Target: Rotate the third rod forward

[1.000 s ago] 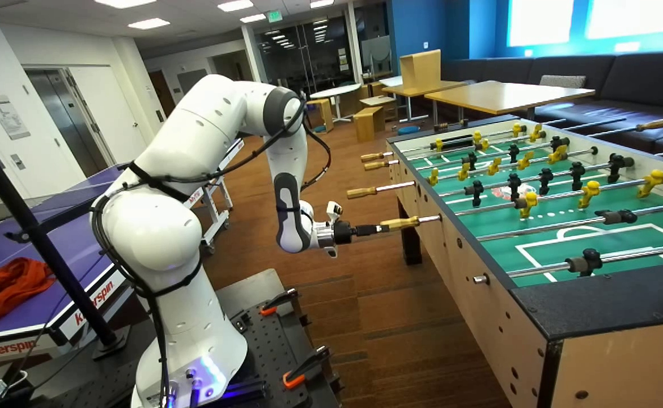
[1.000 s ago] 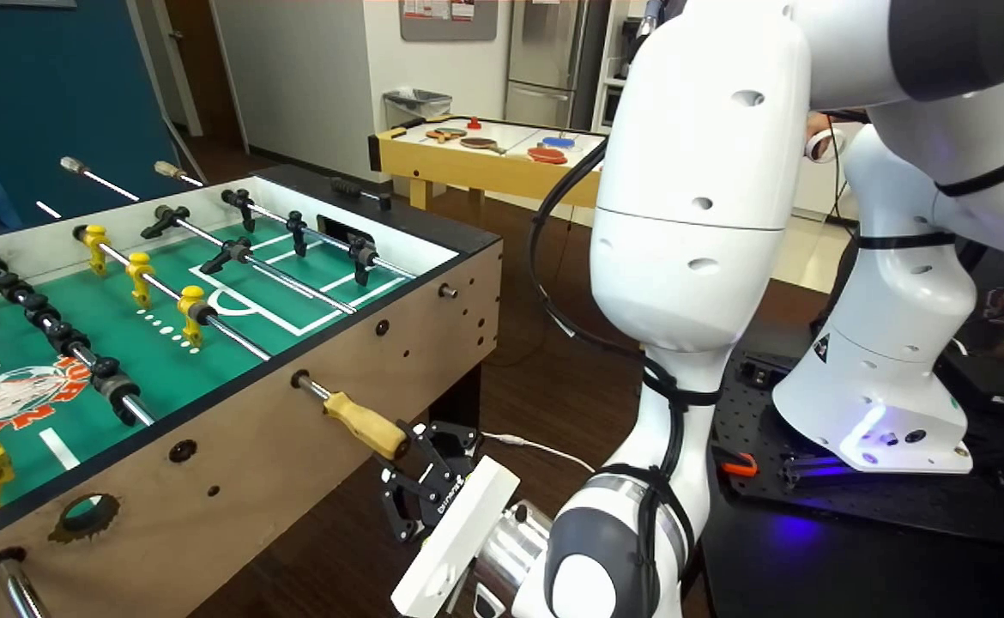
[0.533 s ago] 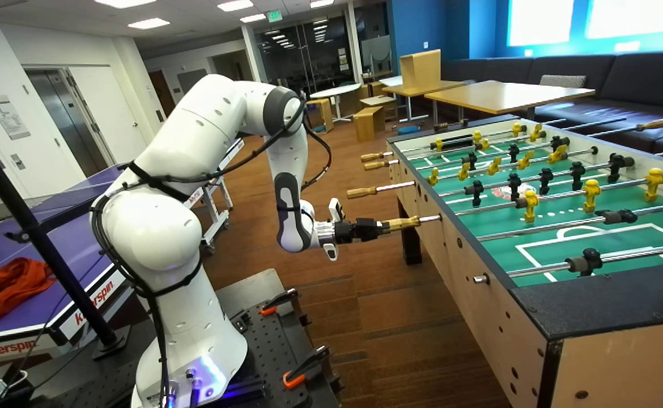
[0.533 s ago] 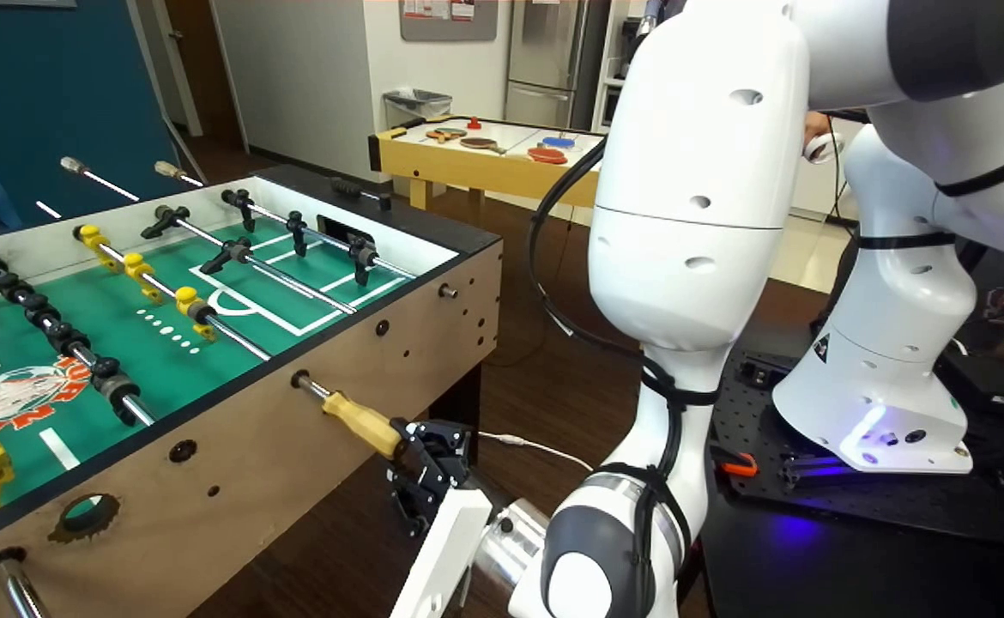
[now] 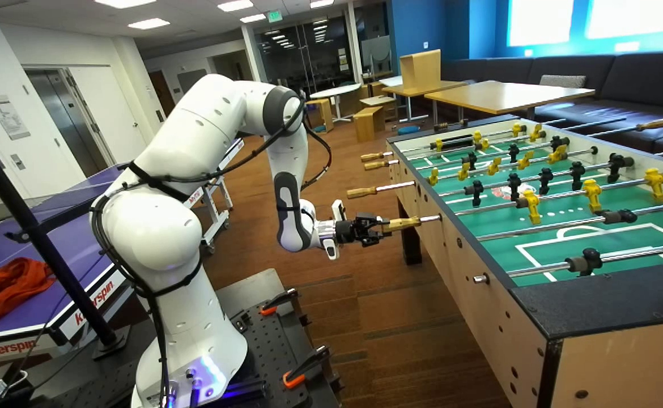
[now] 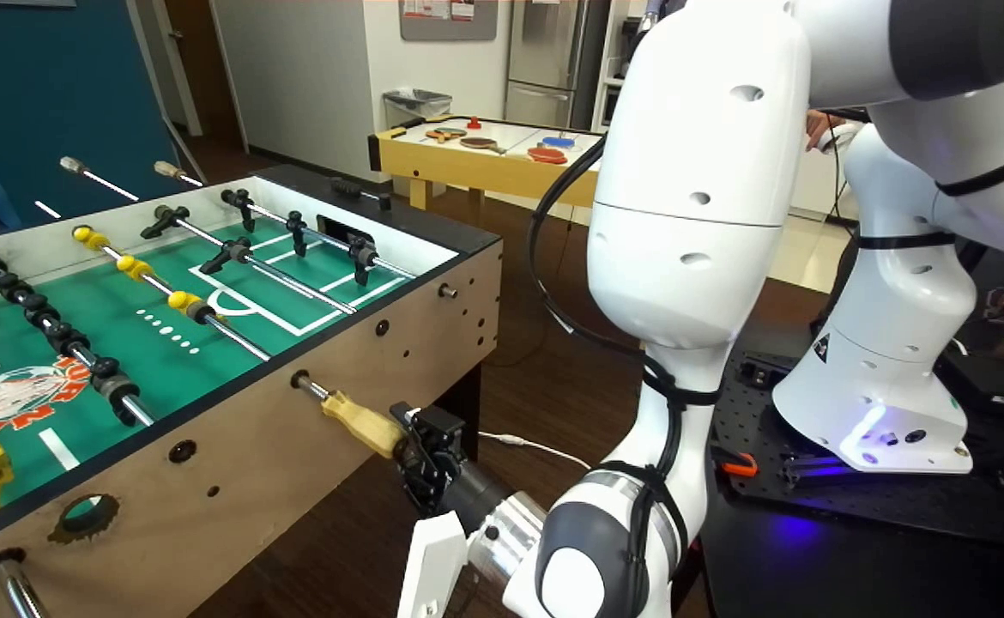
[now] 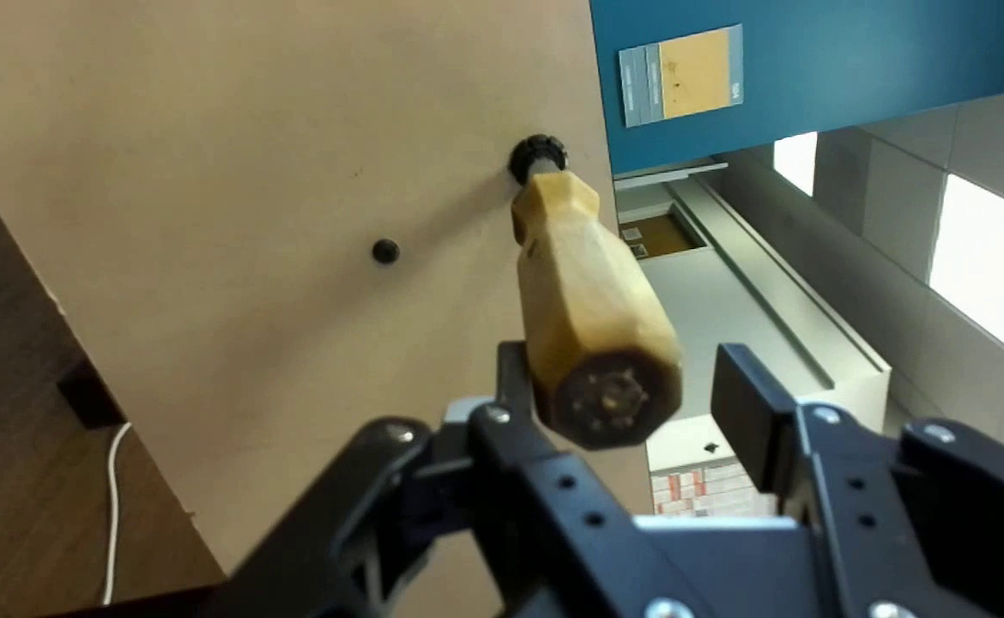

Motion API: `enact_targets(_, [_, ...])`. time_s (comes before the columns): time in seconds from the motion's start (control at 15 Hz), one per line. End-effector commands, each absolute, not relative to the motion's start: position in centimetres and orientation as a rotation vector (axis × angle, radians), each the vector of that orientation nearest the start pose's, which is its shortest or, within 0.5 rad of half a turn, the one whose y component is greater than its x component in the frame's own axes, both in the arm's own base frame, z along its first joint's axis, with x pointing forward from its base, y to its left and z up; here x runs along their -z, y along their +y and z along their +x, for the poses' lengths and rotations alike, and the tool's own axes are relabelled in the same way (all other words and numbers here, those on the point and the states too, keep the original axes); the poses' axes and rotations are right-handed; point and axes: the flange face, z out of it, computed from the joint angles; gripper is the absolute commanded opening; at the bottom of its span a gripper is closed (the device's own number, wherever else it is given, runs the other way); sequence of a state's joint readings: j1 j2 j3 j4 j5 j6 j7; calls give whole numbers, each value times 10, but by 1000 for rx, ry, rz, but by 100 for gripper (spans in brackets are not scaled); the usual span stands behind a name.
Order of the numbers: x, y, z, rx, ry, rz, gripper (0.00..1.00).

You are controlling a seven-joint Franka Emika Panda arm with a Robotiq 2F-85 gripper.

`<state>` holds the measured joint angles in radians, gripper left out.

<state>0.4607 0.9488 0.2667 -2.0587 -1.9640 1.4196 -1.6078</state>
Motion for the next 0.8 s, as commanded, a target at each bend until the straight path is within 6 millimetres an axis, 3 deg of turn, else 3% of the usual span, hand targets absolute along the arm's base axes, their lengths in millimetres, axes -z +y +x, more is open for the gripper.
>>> enact_targets(0.0, [-36,253,426,1649,1620,-705,89])
enact_targets(0.13, [-42,257,419,1683,1635,-726,100])
enact_targets(0.47, [-58,278,395,1624,1694,-757,100])
enact_targets(0.73, [-90,283,368,1465,1724,-717,100])
